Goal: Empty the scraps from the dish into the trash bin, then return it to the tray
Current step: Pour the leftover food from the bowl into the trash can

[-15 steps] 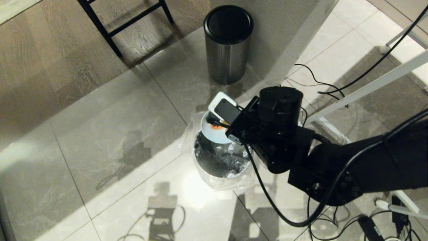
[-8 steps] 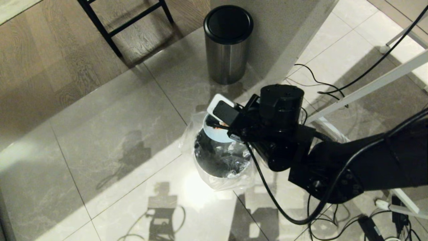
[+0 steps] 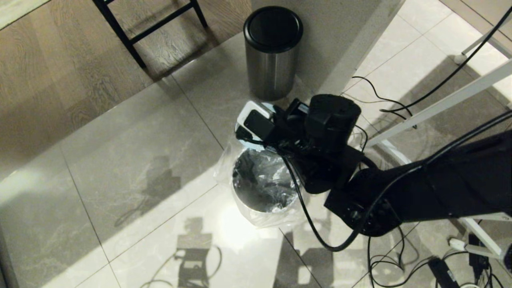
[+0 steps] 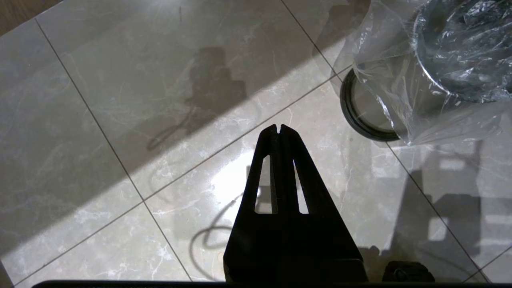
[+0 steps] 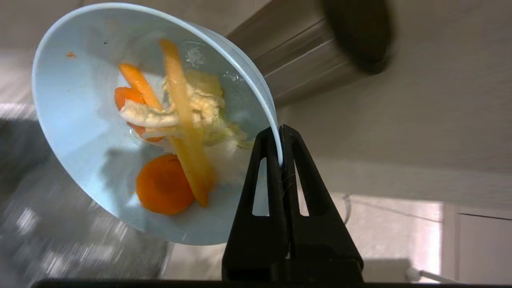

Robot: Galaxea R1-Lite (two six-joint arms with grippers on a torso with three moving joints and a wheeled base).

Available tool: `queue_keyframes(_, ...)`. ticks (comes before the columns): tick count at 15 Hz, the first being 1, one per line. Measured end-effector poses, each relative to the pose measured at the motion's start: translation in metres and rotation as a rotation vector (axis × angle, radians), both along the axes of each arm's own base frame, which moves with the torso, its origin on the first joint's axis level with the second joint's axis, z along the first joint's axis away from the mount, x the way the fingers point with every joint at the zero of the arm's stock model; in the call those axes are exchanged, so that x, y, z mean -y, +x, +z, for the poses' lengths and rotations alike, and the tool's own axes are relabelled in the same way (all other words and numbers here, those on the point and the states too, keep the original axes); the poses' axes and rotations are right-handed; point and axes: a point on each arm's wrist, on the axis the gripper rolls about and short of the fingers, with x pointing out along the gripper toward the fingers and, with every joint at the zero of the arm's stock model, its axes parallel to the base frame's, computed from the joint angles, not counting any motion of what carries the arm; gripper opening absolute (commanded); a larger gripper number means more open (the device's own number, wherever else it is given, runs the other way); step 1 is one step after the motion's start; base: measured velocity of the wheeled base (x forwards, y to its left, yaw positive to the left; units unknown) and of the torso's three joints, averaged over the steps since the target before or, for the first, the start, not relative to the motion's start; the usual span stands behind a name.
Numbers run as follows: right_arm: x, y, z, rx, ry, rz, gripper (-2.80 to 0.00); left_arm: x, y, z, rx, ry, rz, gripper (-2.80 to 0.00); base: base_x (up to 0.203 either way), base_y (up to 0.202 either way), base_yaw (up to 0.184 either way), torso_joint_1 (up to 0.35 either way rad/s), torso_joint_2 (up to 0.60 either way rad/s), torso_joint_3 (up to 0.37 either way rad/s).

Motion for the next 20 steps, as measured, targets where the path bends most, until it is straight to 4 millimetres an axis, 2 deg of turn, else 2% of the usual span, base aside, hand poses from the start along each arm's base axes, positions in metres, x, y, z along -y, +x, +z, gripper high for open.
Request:
queue_keyframes(10,-0.022,-0.015,-0.024,0.142,0.059,0.080,-2.80,0.000,0.000,0.000,0.000,0.000,0.000,-2.80,0.000,0.000,0.000,0.000,0.00,0.000)
queue_keyframes(20,-0.014,-0.028,-0.056,0.203,-0.033,0.233,-2.80,0.000,0.000,0.000,0.000,0.000,0.000,-2.80,0.000,0.000,0.000,0.000,0.00,0.000)
